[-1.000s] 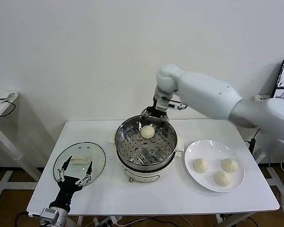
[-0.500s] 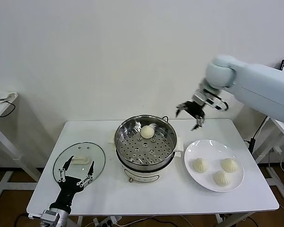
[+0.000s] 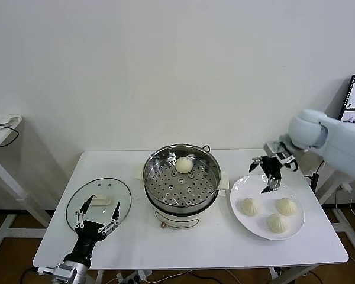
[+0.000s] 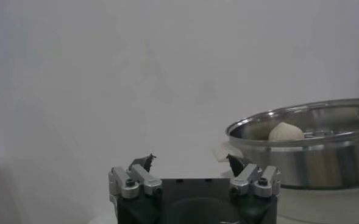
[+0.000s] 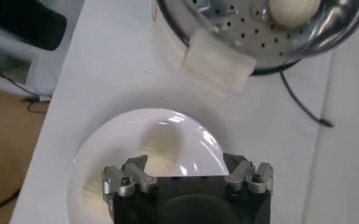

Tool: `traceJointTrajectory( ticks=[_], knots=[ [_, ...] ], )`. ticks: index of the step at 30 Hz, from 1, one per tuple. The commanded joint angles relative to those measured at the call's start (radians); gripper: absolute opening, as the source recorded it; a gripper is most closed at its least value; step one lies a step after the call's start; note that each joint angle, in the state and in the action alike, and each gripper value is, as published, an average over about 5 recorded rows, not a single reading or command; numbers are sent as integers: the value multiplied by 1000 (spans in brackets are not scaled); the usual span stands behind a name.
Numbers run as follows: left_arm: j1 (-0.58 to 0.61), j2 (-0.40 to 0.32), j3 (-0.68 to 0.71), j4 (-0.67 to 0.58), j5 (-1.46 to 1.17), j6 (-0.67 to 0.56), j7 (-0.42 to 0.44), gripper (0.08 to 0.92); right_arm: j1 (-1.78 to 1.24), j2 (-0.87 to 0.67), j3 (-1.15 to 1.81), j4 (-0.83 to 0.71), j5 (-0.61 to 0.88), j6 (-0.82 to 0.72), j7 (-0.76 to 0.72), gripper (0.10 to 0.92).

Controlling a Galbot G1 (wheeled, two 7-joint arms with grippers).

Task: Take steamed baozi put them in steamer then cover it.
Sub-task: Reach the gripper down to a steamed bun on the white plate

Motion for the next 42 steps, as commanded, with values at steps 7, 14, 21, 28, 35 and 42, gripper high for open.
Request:
traceJointTrajectory(
  ticks=[7, 14, 21, 28, 35, 42],
  knots=[
    [-12, 1, 3, 22, 0, 2, 1, 823, -254, 22, 172, -87, -79, -63, 21, 823],
    [-14, 0, 1, 30, 0, 0, 1, 823, -300, 56, 204, -129, -109, -64, 26, 823],
    [-16, -2, 0, 41, 0, -1, 1, 823, -327, 83, 218, -152, -122, -66, 35, 823],
    [-18, 0, 1, 44, 2, 0, 1, 823, -343, 101, 226, -166, -137, -67, 42, 823],
    [-19, 1, 1, 46, 2, -1, 1, 823, -345, 116, 232, -177, -150, -67, 49, 823],
    [-20, 2, 0, 46, 1, -1, 2, 823, -347, 128, 236, -188, -153, -67, 54, 737]
  ],
)
